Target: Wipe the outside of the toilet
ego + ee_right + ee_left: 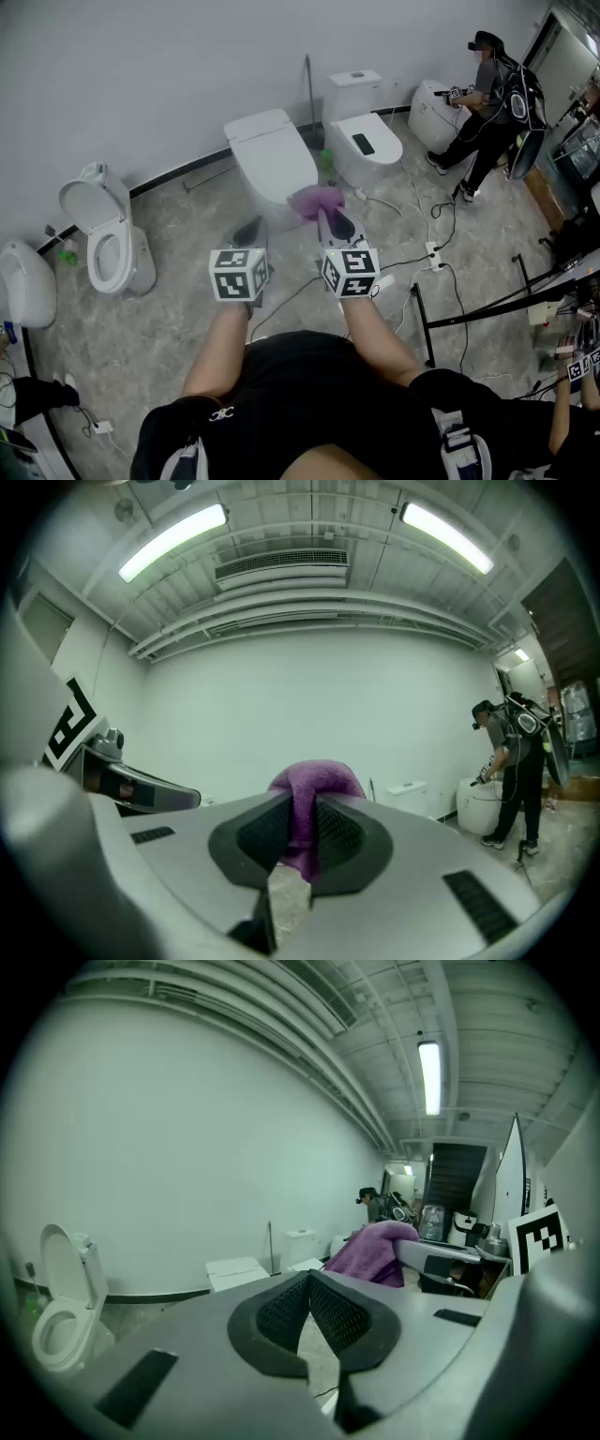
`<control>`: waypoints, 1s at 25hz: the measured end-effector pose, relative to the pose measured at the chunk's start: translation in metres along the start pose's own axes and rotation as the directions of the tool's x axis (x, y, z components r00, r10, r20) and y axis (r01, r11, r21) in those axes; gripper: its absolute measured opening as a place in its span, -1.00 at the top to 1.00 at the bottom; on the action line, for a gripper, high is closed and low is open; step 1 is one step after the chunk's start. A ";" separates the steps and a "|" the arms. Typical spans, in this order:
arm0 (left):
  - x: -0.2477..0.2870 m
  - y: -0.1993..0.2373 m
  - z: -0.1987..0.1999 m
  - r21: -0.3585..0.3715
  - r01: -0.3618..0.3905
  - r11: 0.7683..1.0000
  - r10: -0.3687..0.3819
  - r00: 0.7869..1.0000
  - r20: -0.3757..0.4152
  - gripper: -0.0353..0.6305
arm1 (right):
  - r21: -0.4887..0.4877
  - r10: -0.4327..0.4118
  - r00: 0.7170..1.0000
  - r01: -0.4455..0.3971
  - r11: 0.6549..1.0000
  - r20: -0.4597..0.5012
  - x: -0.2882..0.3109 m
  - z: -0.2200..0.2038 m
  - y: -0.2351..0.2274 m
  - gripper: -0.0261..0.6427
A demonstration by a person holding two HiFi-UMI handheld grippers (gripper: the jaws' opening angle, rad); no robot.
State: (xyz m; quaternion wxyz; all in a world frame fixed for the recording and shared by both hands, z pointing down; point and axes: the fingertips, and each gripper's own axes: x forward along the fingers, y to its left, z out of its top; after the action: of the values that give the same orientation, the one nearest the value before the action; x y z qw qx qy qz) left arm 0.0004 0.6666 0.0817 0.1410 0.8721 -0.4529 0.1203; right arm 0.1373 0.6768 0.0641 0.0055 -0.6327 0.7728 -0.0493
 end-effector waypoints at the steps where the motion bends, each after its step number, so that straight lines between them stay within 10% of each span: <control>1: 0.001 -0.002 0.000 -0.001 -0.001 1.000 0.001 1.000 -0.001 0.88 | -0.001 0.000 1.000 0.000 1.000 -0.002 -0.001 0.000 -0.002 0.78; 25: 0.002 -0.043 -0.009 0.015 -0.024 1.000 0.025 0.999 -0.028 0.88 | 0.008 0.009 1.000 -0.009 1.000 -0.007 -0.035 -0.005 -0.032 0.78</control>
State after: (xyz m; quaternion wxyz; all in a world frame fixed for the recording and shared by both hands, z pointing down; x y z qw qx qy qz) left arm 0.0363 0.6919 0.0850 0.1394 0.8658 -0.4605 0.1375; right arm 0.1749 0.7052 0.0698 0.0057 -0.6290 0.7754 -0.0546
